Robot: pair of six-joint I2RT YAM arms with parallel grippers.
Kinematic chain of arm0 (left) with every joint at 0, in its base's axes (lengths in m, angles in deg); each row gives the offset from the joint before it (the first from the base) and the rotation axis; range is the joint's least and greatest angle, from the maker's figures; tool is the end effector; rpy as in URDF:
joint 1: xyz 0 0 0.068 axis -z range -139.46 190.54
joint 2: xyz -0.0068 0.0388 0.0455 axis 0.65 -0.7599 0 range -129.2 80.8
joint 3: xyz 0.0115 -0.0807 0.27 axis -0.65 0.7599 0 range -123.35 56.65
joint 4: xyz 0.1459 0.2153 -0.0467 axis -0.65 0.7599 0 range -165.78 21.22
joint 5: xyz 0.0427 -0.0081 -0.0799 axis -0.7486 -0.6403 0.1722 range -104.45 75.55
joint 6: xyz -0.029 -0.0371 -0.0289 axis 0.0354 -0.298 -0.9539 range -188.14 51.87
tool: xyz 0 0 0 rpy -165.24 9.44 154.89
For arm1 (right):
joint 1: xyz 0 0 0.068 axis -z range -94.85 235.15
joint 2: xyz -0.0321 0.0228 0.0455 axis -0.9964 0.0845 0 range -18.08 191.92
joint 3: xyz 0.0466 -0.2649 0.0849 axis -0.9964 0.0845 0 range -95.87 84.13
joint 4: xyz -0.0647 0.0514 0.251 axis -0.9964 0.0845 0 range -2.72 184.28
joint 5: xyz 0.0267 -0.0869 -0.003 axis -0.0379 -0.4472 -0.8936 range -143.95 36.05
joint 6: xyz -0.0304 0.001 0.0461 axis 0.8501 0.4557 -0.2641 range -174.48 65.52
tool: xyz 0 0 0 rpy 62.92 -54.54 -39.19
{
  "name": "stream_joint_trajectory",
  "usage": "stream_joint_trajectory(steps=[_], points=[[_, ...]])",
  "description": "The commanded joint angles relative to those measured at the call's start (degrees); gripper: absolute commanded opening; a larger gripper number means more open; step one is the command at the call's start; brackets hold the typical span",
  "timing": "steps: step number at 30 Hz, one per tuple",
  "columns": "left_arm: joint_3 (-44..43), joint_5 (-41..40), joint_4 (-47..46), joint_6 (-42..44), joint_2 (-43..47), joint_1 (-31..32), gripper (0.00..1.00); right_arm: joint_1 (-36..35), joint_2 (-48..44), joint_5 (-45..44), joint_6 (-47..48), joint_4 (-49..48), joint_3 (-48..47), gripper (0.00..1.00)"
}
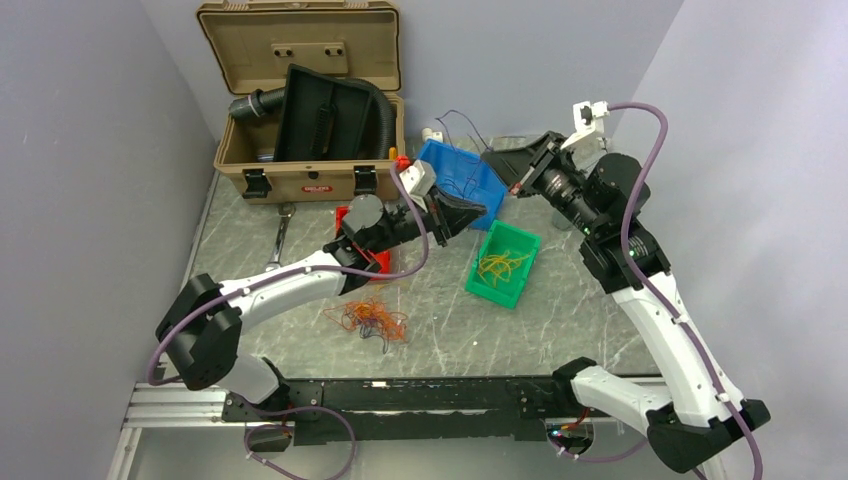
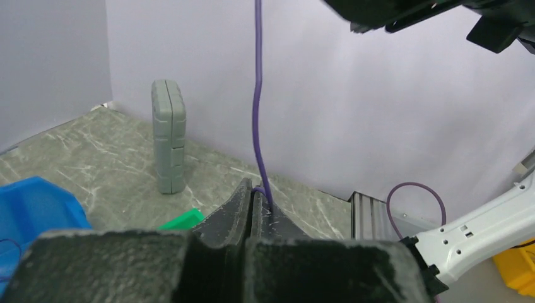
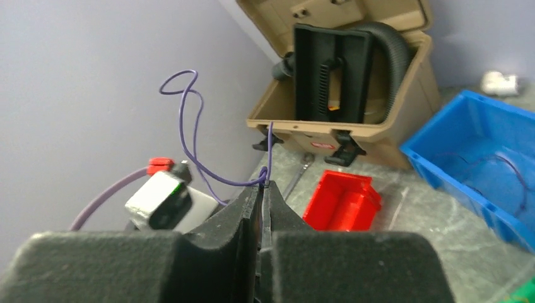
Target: Untangle the cables
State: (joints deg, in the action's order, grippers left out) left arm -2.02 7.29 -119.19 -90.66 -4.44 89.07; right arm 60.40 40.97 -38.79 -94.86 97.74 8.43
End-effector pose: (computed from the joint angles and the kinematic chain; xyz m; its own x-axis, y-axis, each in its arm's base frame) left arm 0.2215 -0.2717 0.3605 -0.1791 -0.3346 -0.9252 0.9333 0.2398 -0.2674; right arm 0.1860 0.0965 0.4886 -0.3402 0.5317 -0.7756 -0.5511 0.5556 0.6226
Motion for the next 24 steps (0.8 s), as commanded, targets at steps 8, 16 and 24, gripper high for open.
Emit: stream_joint_trajectory(steps=[8,16,24], points=[[7.7,-6.7,-1.7,-0.5,11.7,0.2,0.0,-0.1,-2.8,-18.9,10.8,18.9,9.4,0.79],[8.7,-9.1,2.3,-0.5,13.9,0.2,0.0,1.0,-9.6,-19.4,-1.4,11.3,28.7,0.75],[8.4,-9.4,3.3,-0.4,13.4,0.2,0.0,1.4,-6.8,-11.3,-22.5,-1.5,39.4,0.65]])
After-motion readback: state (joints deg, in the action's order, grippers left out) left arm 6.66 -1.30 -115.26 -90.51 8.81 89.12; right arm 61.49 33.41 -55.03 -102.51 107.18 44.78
